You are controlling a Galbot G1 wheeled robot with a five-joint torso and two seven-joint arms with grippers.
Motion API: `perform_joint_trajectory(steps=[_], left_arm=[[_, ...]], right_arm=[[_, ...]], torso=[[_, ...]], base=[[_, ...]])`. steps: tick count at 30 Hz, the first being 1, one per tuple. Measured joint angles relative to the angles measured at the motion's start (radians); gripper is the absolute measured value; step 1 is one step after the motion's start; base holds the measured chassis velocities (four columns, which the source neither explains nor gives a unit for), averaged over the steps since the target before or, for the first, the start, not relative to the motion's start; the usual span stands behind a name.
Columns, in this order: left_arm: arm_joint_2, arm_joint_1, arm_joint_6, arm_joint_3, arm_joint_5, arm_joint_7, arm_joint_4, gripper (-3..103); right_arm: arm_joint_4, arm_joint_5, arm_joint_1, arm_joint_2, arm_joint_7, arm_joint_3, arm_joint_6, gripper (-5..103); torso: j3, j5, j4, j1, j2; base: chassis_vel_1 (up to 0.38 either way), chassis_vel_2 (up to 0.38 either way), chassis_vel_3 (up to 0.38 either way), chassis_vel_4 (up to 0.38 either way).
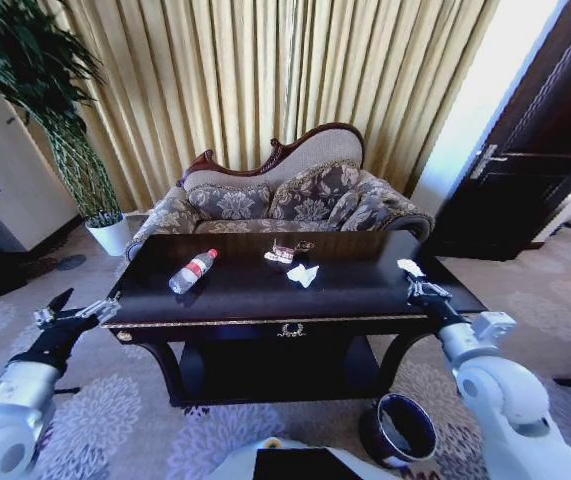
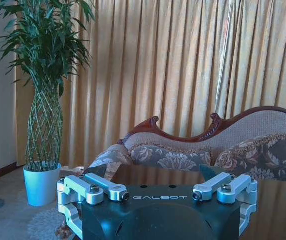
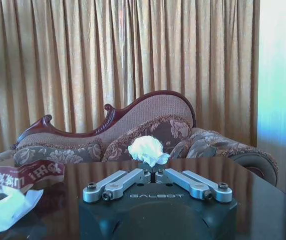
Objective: Move to the front of the table and place the trash on the table into the trash bin.
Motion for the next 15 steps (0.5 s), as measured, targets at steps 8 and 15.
perform_joint_trajectory(steps=[8, 15], left_arm=[[-0.001, -0.001, 0.0, 0.003, 0.001, 0.001, 0.0, 100], [-0.001, -0.001, 0.0, 0.004, 0.001, 0.001, 0.0, 100]], right_arm=[[-0.006, 0.002, 0.002, 0.0, -0.001, -0.001, 0.003, 0], [-0.019, 0.004, 0.003, -0.001, -0.002, -0.001, 0.012, 0]], torso=[[0.0, -0.0001, 0.0, 0.0, 0.0], [0.0, -0.0002, 0.0, 0.0, 0.0]], base=[[0.116, -0.111, -0.115, 0.124], [0.104, -0.102, -0.099, 0.109]])
